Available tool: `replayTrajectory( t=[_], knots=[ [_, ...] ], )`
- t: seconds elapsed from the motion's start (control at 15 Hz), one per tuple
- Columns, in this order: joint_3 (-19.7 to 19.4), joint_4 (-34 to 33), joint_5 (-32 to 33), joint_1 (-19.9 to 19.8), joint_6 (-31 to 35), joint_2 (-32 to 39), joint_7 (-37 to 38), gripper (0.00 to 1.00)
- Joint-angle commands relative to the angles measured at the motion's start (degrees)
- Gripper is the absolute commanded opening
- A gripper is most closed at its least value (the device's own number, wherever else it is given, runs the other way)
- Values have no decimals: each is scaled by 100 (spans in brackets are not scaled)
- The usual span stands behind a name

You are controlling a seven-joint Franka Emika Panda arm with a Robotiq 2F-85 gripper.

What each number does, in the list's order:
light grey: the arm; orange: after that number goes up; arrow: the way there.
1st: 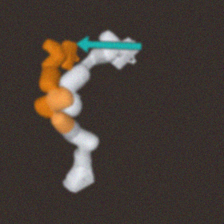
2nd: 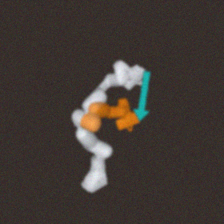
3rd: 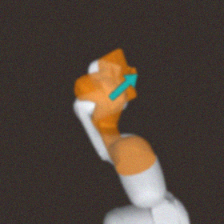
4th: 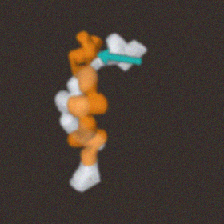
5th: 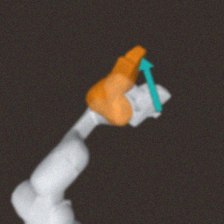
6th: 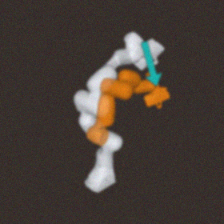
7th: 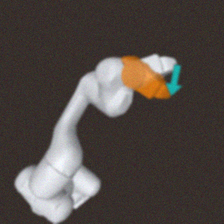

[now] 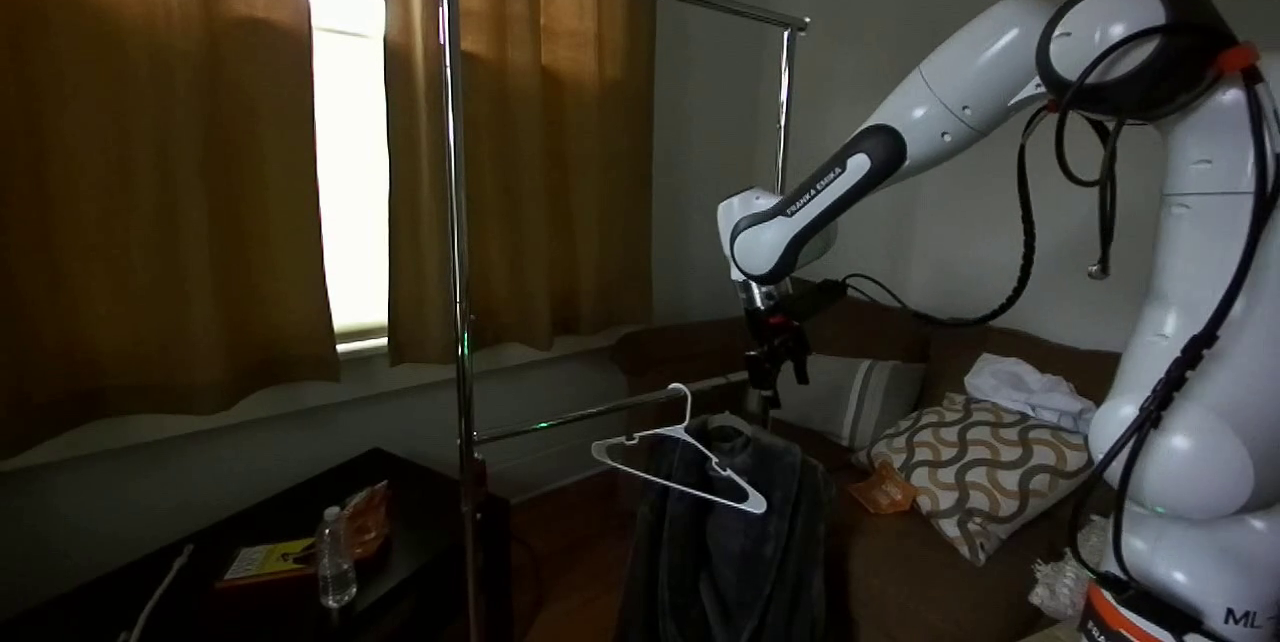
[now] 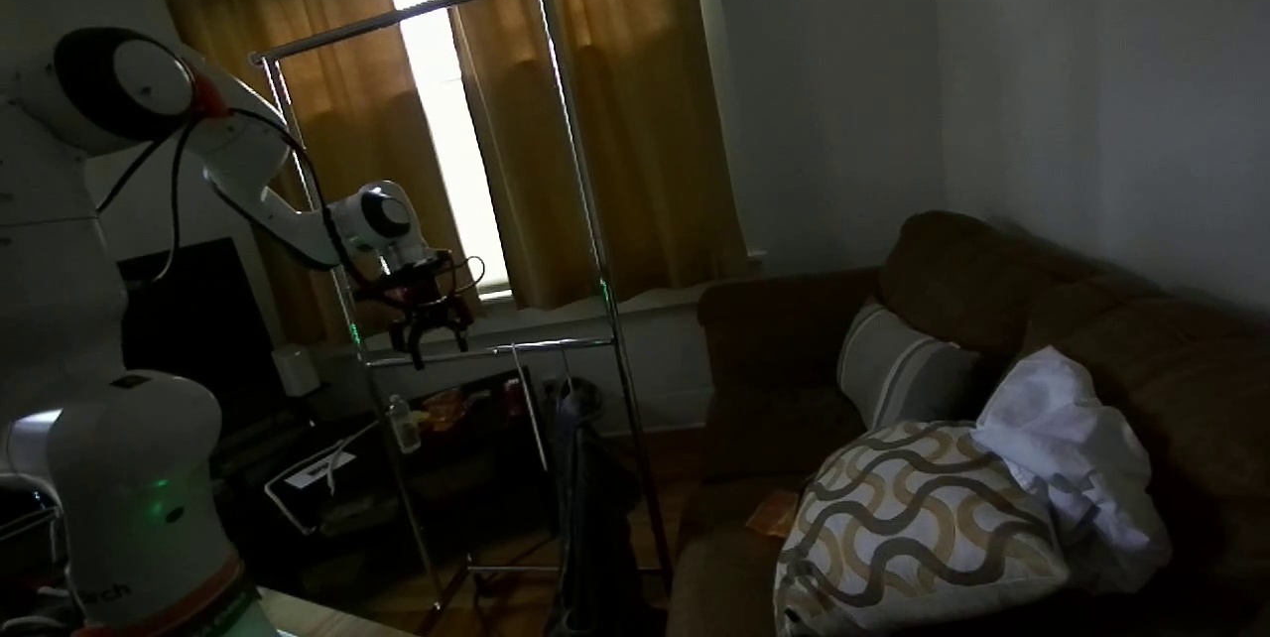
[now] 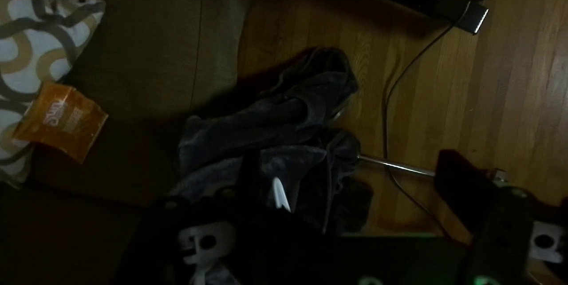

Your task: Move the white hanger from the bottom rod to the top rod

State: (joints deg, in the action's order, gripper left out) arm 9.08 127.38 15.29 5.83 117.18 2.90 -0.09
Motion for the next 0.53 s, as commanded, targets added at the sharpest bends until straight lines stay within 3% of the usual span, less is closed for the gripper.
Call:
replayTrajectory(
  t=[0.0,0.27,0.47],
  knots=[
    [-321,78,-169,-159,697,559,-84,100],
    [-521,177,-430,-361,2096,1089,-371,100],
    [-375,20,-1193,-495,3023,1547,-916,100]
  ],
)
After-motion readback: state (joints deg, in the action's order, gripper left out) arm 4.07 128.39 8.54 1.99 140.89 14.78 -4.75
